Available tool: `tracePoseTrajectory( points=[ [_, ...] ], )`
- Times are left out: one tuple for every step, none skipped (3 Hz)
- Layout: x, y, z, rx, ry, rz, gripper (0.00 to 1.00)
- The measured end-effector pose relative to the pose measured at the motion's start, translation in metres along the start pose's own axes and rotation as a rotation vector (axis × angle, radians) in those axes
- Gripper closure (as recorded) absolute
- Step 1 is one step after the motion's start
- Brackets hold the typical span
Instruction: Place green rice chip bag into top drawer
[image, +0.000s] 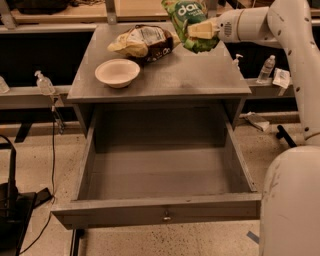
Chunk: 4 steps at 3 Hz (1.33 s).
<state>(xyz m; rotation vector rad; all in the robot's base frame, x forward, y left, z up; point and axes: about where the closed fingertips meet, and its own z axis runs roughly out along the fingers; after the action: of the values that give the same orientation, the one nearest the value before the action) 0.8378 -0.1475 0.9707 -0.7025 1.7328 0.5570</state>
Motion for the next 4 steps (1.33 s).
tracePoseTrajectory(
  points=[
    [0.008, 0.027, 0.016, -0.021, 0.091, -0.131, 1.0],
    [0.008, 0.027, 0.016, -0.021, 0.091, -0.13, 1.0],
    [0.009, 0.043, 0.016, -0.095, 0.084, -0.141, 1.0],
    [0.019, 0.087, -0.007, -0.263, 0.048, -0.18, 1.0]
  ],
)
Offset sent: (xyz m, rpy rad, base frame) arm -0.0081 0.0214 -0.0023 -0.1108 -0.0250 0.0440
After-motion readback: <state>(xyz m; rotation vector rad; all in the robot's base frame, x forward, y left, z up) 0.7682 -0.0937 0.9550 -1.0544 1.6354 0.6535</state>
